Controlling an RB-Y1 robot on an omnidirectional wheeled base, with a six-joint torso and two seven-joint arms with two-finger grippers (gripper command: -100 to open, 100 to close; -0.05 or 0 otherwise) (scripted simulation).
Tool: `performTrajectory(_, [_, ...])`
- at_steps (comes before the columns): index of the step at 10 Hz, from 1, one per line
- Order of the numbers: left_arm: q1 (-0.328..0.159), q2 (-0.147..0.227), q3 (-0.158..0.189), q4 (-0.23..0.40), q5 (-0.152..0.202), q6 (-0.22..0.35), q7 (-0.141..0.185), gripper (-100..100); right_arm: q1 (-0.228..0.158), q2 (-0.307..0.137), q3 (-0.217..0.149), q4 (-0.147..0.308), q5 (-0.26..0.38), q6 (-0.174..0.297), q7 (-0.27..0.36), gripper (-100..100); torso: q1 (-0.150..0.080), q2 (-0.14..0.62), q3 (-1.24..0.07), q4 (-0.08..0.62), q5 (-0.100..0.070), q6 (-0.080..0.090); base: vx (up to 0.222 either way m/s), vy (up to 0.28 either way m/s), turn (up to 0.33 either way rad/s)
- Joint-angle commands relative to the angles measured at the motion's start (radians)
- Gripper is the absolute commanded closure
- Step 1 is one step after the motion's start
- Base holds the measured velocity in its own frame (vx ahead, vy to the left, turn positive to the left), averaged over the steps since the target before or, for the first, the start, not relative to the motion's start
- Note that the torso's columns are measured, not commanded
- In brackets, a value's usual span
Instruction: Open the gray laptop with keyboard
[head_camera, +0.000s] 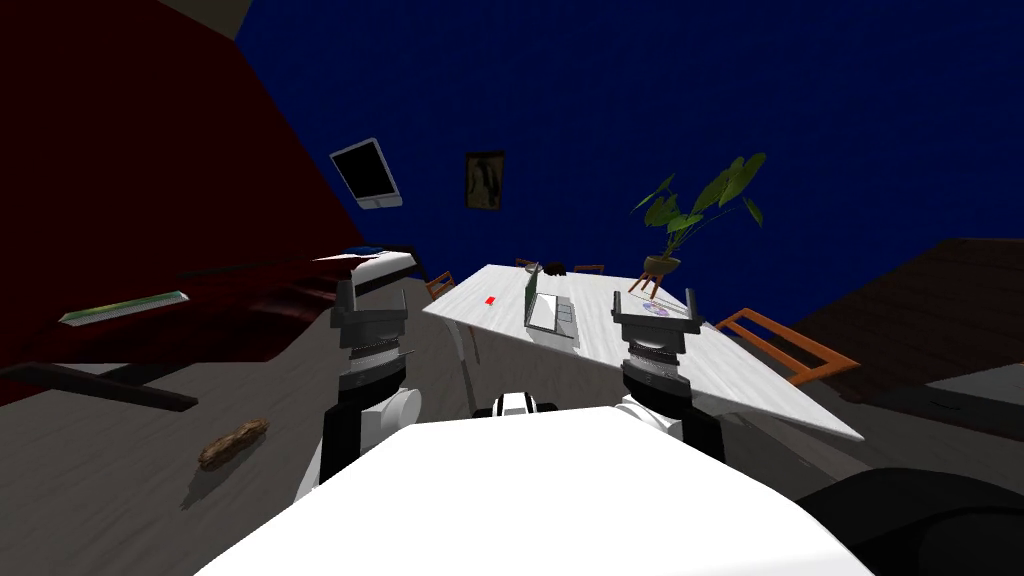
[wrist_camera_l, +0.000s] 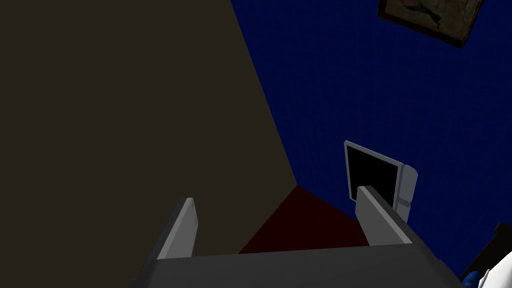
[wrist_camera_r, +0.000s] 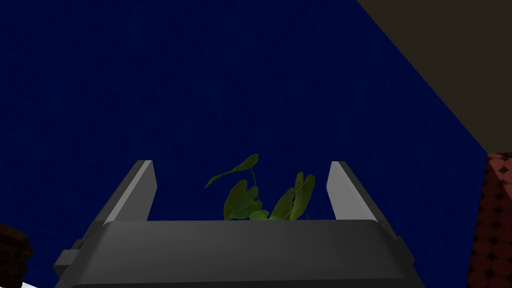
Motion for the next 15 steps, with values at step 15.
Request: performTrajectory(15, [0.0,0.0,0.0,0.0,0.0,0.0,0.0,0,0.068,-0.002,0.021,-0.05,-0.463,-0.212,-0.149,-100,0.001,0.0,0.0,0.0,0.0,-0.001,0.037,0.056,0.133])
